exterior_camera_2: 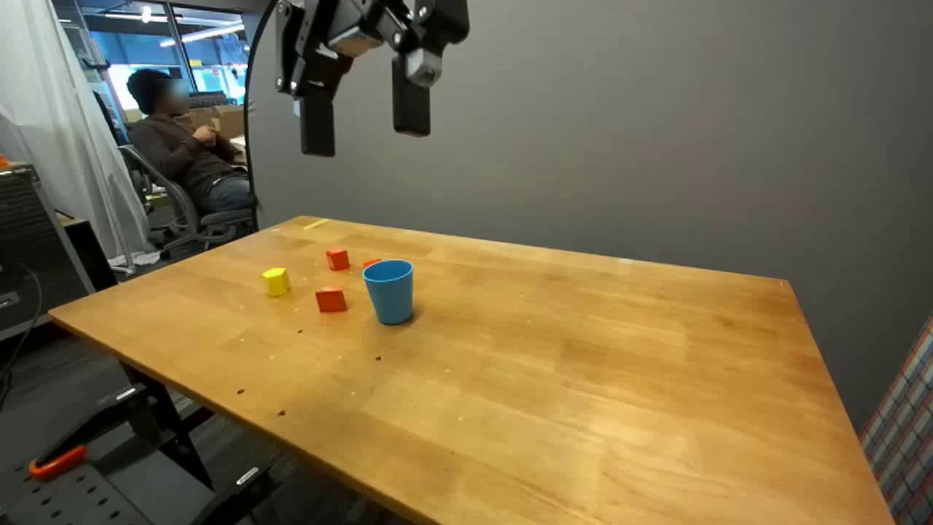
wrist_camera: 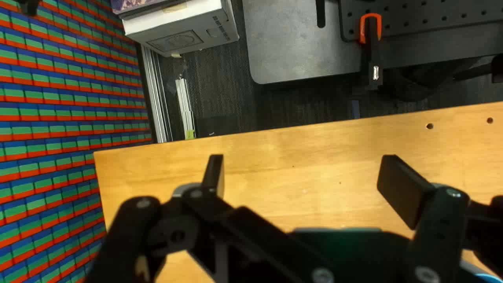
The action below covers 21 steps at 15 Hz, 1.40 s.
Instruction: Pick up the yellow block and put it in the cup
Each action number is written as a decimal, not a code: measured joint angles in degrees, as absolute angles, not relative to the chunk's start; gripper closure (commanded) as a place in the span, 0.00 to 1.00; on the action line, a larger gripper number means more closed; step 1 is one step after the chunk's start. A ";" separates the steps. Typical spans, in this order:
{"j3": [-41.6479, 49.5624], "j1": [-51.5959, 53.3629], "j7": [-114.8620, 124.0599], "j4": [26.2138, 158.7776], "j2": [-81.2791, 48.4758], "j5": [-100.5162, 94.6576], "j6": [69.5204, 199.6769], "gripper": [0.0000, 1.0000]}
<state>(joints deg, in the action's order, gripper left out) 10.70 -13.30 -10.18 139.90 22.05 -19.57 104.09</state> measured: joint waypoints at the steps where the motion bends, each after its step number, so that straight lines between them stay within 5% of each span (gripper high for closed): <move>1: 10.70 -13.30 -10.17 139.81 22.05 -19.57 104.13 0.00; 13: 8.59 -11.94 -6.80 138.35 20.81 -21.07 104.14 0.00; 21: -4.48 0.64 1.79 127.89 0.23 -21.92 103.93 0.00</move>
<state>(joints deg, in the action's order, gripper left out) -4.48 0.64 1.79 127.89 0.23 -21.92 103.93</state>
